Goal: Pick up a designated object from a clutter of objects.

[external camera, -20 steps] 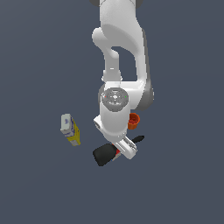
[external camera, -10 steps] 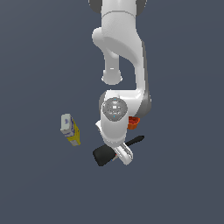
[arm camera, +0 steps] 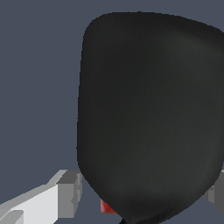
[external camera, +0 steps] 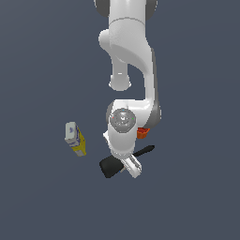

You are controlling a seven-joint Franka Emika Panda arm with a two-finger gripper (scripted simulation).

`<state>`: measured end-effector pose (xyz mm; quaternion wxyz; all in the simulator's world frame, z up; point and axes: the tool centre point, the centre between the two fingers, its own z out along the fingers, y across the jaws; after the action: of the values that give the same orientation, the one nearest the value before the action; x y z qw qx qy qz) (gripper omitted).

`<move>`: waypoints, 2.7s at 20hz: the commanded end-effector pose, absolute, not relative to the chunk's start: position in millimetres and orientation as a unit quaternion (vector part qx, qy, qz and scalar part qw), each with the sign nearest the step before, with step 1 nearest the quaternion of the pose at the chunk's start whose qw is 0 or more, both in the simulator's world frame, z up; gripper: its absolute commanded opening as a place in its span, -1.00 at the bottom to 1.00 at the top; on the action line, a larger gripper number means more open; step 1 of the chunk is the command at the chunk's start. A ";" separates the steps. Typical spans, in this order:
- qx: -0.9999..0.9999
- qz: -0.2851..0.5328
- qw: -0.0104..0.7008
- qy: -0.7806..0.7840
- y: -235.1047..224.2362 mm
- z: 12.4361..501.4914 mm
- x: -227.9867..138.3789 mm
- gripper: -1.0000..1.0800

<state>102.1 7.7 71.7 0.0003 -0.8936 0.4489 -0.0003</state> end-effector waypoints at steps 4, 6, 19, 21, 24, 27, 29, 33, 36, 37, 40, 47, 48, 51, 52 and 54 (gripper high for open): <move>-0.893 0.000 0.000 0.450 7.6 43.0 100.8 0.92; -0.893 0.000 0.000 0.450 7.5 36.6 101.0 0.92; -0.893 0.000 0.000 0.450 7.6 33.1 102.2 -1.00; -0.894 -0.006 0.005 0.448 12.3 41.1 107.4 -1.00; -0.894 -0.006 0.005 0.448 13.0 43.1 106.5 -1.00; -0.894 -0.006 0.005 0.448 15.0 48.9 103.8 -1.00; -0.894 -0.006 0.005 0.448 17.0 54.5 101.1 -1.00; -0.894 -0.005 0.005 0.448 23.0 71.6 93.3 -1.00; -0.894 -0.005 0.004 0.448 29.1 89.3 85.2 -1.00; -0.894 -0.005 0.004 0.448 31.6 96.3 82.1 -1.00; -0.894 -0.005 0.004 0.448 39.6 119.5 71.5 -1.00; -0.894 -0.004 0.003 0.449 61.6 183.5 43.3 -1.00; -0.894 -0.004 0.003 0.449 64.9 193.0 39.2 -1.00; -0.893 -0.003 0.003 0.449 75.1 223.1 26.3 -1.00; -0.893 -0.003 0.002 0.449 78.6 233.3 22.0 -1.00; -0.893 -0.003 0.002 0.449 85.9 254.9 13.0 -1.00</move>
<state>19.5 80.4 236.7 0.0010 -0.8934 0.4493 -0.0016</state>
